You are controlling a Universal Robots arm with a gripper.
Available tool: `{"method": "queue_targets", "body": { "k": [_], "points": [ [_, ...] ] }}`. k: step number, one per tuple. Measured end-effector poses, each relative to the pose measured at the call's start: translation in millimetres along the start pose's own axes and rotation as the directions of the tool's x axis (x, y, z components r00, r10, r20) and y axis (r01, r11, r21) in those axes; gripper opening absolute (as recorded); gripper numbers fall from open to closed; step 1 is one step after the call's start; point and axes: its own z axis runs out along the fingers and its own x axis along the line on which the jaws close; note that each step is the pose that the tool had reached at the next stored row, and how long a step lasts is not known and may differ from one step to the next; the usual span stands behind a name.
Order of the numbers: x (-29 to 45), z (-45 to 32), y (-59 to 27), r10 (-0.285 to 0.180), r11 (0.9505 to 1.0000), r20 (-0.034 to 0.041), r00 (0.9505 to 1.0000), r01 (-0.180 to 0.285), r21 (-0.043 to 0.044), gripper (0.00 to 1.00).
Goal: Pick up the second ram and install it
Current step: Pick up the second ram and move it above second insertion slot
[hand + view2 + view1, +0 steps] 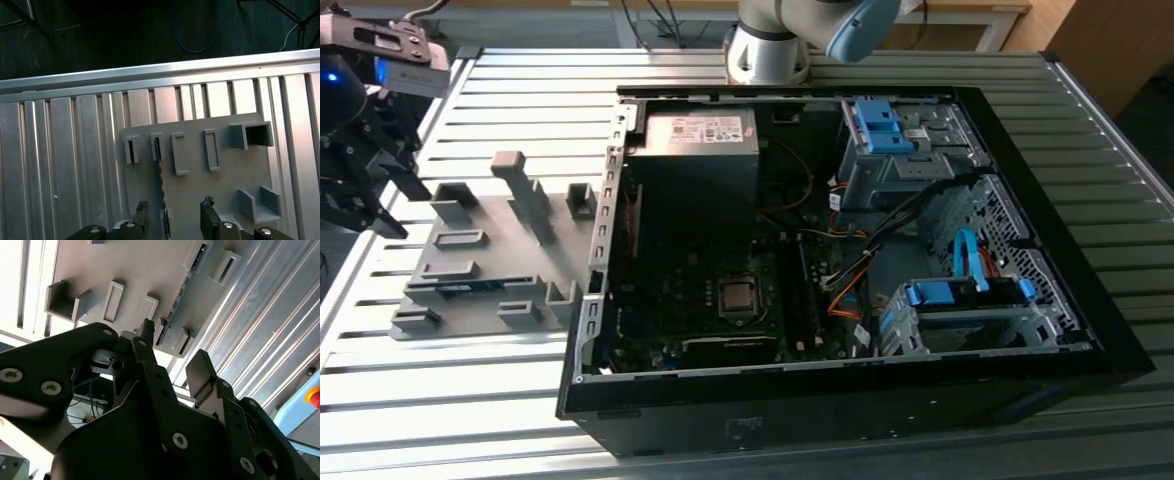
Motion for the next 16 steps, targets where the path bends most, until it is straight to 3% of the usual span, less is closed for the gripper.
{"method": "queue_targets", "body": {
  "k": [7, 16],
  "points": [
    [0.1, 5.2, -0.1, 0.000, 1.0000, 0.0004, 1.0000, 0.000, 0.0038, 0.53],
    [0.8, 20.6, -0.3, 0.000, 1.0000, 0.0005, 1.0000, 0.000, 0.0039, 0.53]
  ]
}}
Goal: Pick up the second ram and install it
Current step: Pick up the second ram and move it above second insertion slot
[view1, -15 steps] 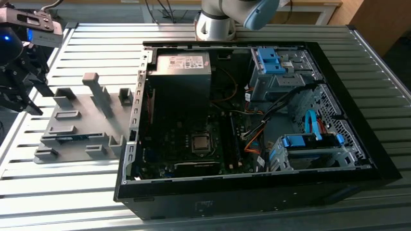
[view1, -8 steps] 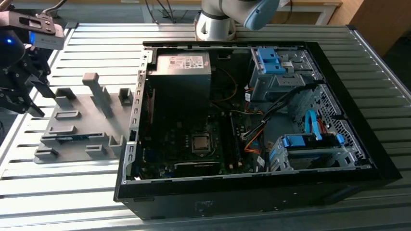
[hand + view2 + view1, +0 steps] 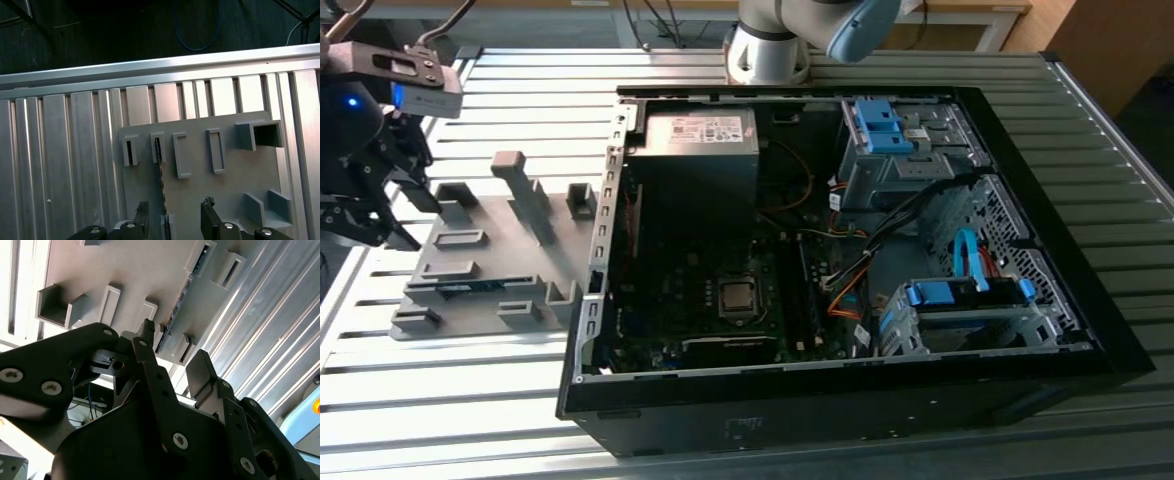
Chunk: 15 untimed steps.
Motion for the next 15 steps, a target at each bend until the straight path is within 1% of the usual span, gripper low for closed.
{"method": "queue_targets", "body": {
  "k": [6, 15],
  "points": [
    [0.3, 9.4, -0.1, 0.000, 1.0000, 0.0000, 1.0000, 0.000, 0.0000, 0.53],
    [0.4, 19.8, -0.3, 0.000, 1.0000, 0.0000, 1.0000, 0.000, 0.0000, 0.53]
  ]
}}
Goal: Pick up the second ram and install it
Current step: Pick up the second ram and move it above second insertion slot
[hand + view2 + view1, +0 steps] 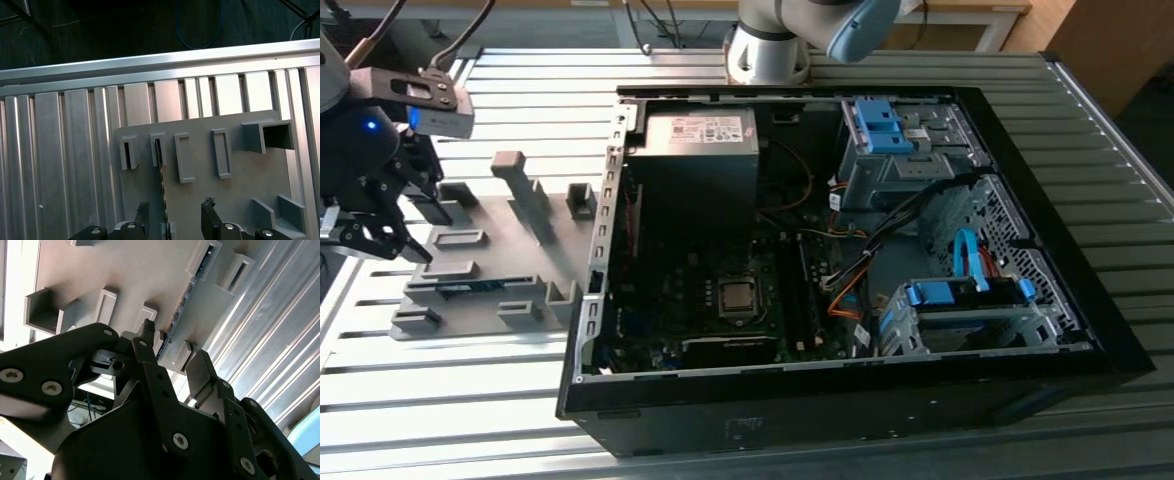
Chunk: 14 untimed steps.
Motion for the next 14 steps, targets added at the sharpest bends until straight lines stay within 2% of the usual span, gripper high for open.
{"method": "queue_targets", "body": {
  "k": [14],
  "points": [
    [2.1, 14.7, -0.4, 0.000, 1.0000, 0.0000, 1.0000, 0.000, 0.0000, 0.53]
  ]
}}
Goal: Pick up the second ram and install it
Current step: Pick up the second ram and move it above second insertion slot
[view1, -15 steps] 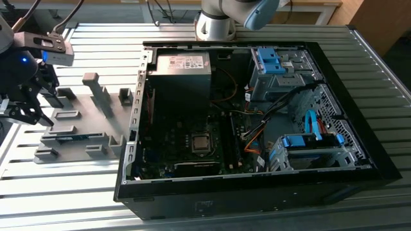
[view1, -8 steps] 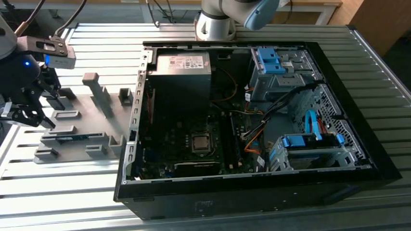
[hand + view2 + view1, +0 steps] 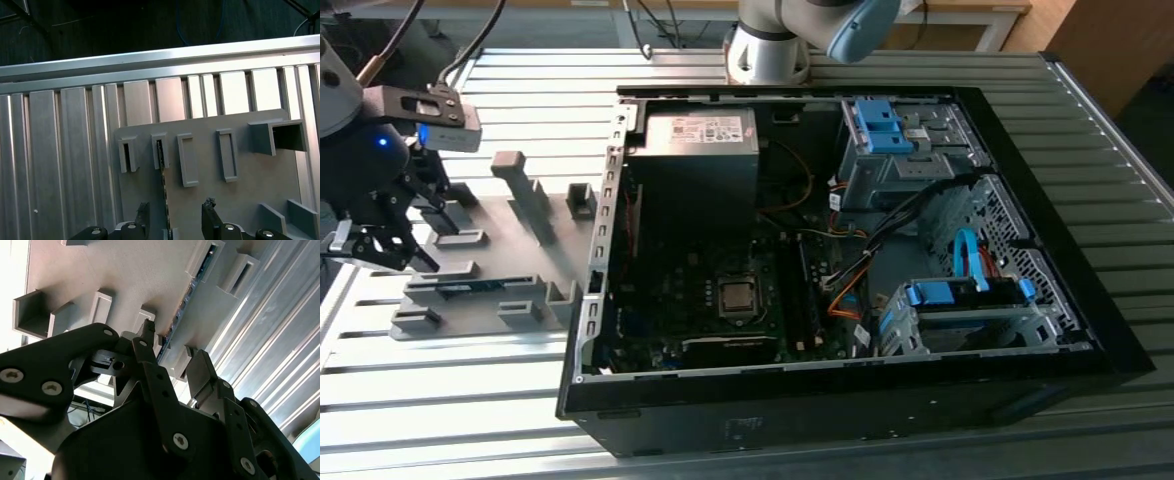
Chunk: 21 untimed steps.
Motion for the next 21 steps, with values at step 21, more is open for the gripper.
{"method": "queue_targets", "body": {
  "k": [21],
  "points": [
    [3.2, 18.6, -0.5, -0.026, 0.9997, 0.0000, 0.9997, 0.026, 0.0020, 0.38]
  ]
}}
